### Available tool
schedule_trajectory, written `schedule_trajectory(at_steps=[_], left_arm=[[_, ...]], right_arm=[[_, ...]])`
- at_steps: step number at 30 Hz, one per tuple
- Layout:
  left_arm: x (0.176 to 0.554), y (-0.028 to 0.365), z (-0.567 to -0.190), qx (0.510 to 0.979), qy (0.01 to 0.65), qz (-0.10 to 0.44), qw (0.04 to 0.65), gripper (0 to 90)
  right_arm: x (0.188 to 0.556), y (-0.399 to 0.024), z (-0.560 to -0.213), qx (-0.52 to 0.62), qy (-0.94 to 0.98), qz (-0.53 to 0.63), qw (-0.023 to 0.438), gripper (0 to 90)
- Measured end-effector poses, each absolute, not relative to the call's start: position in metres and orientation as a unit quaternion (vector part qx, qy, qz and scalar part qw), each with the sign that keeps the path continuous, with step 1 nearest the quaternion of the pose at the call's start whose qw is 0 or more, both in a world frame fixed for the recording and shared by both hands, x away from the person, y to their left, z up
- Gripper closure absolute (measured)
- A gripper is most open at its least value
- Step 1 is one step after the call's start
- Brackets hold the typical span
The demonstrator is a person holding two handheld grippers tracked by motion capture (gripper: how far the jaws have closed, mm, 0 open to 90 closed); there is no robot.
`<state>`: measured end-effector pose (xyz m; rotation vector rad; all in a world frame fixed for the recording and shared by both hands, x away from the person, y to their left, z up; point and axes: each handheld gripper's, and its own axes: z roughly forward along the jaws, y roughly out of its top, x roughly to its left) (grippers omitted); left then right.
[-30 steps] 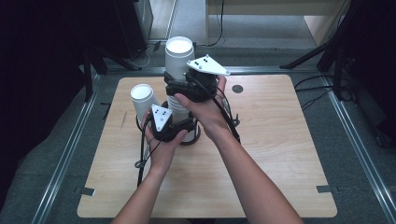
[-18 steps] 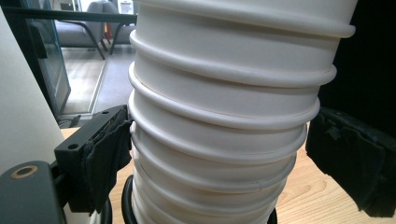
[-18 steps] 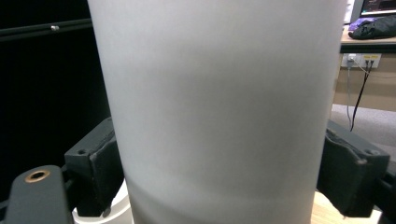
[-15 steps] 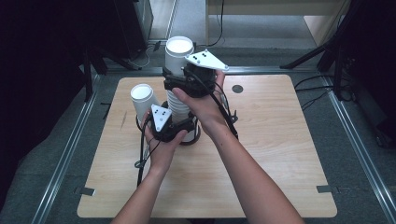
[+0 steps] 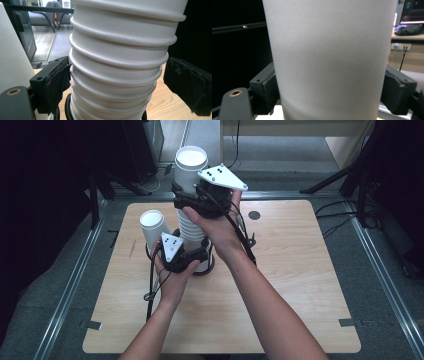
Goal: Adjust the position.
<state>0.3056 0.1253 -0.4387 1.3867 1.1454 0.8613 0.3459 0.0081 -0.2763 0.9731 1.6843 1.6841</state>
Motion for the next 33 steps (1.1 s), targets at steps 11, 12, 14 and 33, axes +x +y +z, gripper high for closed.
schedule_trajectory(at_steps=[11,12,14,33], left_arm=[[0.304,0.127,-0.437,0.587,0.479,0.364,0.541,7.8],[0.304,0.127,-0.437,0.588,0.479,0.364,0.541,7.8],[0.304,0.128,-0.437,0.588,0.478,0.364,0.541,7.8],[0.303,0.129,-0.437,0.593,0.479,0.365,0.535,7.8]], right_arm=[[0.339,0.003,-0.258,0.367,0.609,0.631,0.31,17.5],[0.338,0.002,-0.257,0.365,0.608,0.633,0.312,17.7],[0.338,0.002,-0.255,0.365,0.607,0.634,0.31,17.7],[0.326,-0.022,-0.228,0.36,0.575,0.665,0.312,19.2]])
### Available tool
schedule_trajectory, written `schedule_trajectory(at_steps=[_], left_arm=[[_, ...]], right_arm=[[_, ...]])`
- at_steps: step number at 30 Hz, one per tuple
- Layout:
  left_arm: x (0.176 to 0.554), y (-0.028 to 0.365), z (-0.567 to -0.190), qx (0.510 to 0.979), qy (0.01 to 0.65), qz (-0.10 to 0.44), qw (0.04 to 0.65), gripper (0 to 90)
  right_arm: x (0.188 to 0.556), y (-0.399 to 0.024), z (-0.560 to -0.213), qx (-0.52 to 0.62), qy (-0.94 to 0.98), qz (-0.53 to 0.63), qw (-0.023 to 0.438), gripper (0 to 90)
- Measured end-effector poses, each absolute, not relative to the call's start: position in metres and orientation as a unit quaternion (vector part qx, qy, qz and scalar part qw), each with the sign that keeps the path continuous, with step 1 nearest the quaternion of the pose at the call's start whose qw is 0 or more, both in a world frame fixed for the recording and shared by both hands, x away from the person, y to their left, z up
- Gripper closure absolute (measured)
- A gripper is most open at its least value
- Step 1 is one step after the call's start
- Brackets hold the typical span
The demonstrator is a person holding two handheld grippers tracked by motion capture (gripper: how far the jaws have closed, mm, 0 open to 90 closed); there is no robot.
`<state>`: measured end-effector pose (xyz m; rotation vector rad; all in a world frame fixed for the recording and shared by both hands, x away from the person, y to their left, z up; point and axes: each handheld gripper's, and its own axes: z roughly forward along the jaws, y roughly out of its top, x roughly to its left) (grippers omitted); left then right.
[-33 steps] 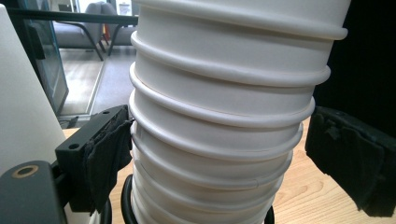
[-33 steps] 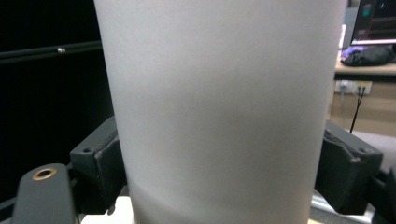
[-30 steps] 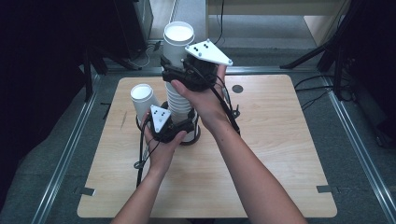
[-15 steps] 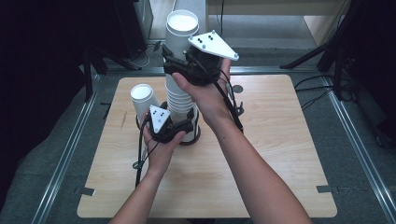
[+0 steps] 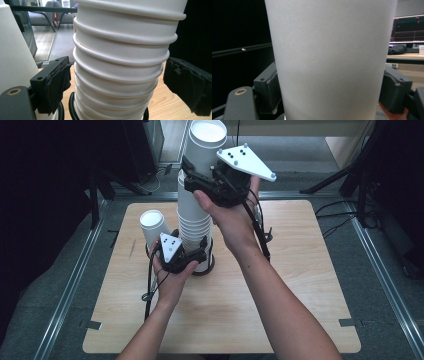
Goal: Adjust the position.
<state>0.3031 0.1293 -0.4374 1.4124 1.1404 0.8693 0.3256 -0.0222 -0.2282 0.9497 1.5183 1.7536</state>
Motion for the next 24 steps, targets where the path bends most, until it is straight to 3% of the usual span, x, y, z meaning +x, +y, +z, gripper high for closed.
schedule_trajectory(at_steps=[10,24], left_arm=[[0.302,0.129,-0.438,0.592,0.48,0.364,0.535,8.1],[0.295,0.133,-0.439,0.588,0.479,0.362,0.542,8.1]], right_arm=[[0.322,-0.049,-0.226,0.367,0.558,0.672,0.321,19.3],[0.316,-0.087,-0.248,0.384,0.55,0.659,0.34,19.2]])
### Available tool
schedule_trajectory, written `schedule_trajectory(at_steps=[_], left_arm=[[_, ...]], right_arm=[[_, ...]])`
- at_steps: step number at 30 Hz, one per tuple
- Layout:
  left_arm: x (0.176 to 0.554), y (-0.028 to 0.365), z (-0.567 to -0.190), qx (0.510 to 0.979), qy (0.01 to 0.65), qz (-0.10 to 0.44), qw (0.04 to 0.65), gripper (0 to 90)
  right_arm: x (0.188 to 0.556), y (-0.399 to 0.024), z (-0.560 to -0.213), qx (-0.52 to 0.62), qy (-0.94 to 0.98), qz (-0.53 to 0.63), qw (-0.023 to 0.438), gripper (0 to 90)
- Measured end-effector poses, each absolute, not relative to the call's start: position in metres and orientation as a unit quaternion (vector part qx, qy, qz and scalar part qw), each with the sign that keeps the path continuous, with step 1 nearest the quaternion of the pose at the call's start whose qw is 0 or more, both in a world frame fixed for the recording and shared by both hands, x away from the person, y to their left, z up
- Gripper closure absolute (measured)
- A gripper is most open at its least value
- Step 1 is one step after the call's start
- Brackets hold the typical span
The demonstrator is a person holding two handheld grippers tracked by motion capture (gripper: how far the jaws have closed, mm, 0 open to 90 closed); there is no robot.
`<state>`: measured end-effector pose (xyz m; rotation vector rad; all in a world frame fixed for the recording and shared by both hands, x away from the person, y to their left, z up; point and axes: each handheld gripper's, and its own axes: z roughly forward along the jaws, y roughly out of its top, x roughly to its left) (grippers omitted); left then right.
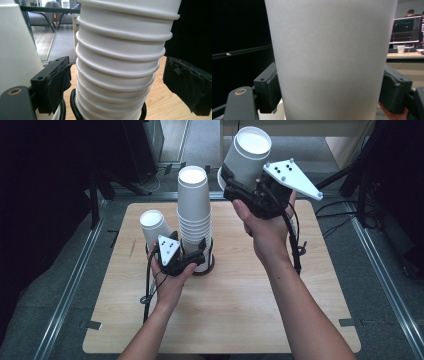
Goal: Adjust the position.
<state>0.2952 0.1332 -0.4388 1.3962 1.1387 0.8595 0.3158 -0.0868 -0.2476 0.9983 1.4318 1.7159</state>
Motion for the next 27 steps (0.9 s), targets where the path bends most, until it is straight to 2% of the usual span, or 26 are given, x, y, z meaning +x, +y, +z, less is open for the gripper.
schedule_trajectory(at_steps=[12,27], left_arm=[[0.282,0.141,-0.444,0.584,0.48,0.36,0.548,8.1],[0.258,0.144,-0.463,0.598,0.479,0.347,0.541,8.1]], right_arm=[[0.307,-0.109,-0.282,0.395,0.555,0.641,0.353,19.1],[0.288,-0.131,-0.358,0.407,0.58,0.595,0.381,19.0]])
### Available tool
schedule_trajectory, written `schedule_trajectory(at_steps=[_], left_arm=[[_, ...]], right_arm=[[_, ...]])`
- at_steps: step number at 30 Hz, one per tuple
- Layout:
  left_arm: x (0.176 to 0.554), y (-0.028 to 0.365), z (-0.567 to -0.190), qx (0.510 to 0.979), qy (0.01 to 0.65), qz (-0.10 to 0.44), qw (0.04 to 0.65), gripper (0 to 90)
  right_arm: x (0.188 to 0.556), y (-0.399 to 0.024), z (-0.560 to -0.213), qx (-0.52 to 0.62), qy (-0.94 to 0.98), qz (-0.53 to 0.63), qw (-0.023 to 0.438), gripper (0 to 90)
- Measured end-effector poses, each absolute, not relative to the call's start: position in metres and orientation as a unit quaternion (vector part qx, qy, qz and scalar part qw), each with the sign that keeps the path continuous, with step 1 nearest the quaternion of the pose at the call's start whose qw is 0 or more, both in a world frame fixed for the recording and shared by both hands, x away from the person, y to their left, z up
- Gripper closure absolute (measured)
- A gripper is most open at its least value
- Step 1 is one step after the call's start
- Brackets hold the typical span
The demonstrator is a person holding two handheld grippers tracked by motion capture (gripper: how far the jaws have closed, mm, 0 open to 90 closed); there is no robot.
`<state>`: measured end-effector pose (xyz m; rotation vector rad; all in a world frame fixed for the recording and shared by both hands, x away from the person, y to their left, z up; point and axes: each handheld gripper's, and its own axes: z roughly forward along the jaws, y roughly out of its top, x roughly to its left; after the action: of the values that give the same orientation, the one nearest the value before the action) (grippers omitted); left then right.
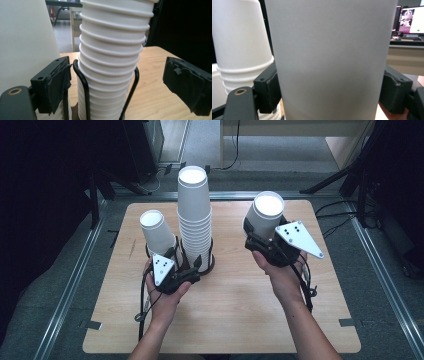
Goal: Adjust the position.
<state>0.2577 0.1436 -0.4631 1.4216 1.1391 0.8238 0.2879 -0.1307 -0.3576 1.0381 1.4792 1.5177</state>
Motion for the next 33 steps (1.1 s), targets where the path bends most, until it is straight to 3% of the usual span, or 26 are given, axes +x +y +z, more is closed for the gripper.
schedule_trajectory(at_steps=[15,26,33], left_arm=[[0.238,0.14,-0.477,0.614,0.47,0.33,0.542,8.1],[0.232,0.131,-0.475,0.63,0.46,0.302,0.548,8.1],[0.227,0.13,-0.475,0.649,0.447,0.282,0.547,8.1]], right_arm=[[0.267,-0.142,-0.41,0.401,0.601,0.56,0.406,18.9],[0.252,-0.141,-0.473,0.404,0.639,0.515,0.404,18.8],[0.245,-0.129,-0.505,0.362,0.683,0.455,0.442,18.5]])
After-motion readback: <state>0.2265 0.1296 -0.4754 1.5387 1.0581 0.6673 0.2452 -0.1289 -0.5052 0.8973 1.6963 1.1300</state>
